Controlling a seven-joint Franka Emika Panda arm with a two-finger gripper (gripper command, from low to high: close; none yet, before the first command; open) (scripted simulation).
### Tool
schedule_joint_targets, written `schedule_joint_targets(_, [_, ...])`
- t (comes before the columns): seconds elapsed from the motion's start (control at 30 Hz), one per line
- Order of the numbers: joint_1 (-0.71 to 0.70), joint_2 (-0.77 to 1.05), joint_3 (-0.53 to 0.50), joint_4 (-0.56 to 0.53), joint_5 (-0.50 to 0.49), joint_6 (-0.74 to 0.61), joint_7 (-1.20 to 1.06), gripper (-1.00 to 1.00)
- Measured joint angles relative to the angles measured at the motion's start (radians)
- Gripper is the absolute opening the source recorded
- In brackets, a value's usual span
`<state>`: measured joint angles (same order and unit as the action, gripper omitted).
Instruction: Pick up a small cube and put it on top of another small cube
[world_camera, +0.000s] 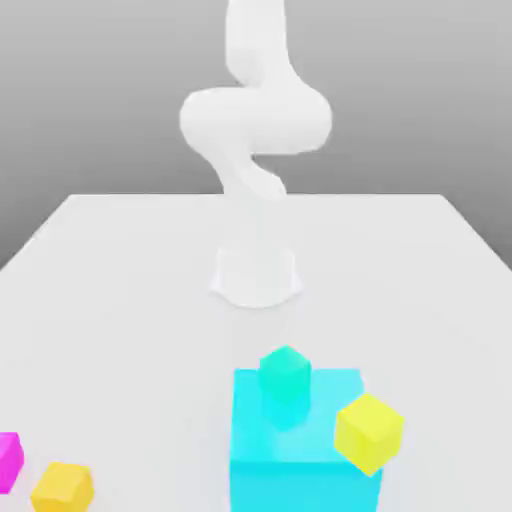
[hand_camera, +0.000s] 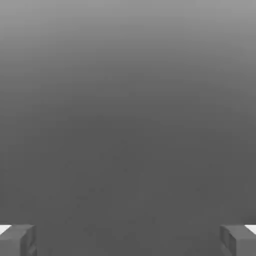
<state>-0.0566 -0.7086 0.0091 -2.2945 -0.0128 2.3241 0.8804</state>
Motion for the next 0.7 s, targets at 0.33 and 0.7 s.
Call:
schedule_joint_targets(0.33, [-0.192, 0.369, 0.0, 0.023, -0.062, 0.096, 0.331, 0.0])
schedule_joint_targets(0.7, [-0.349, 0.767, -0.078, 0.046, -0.054, 0.203, 0.637, 0.0])
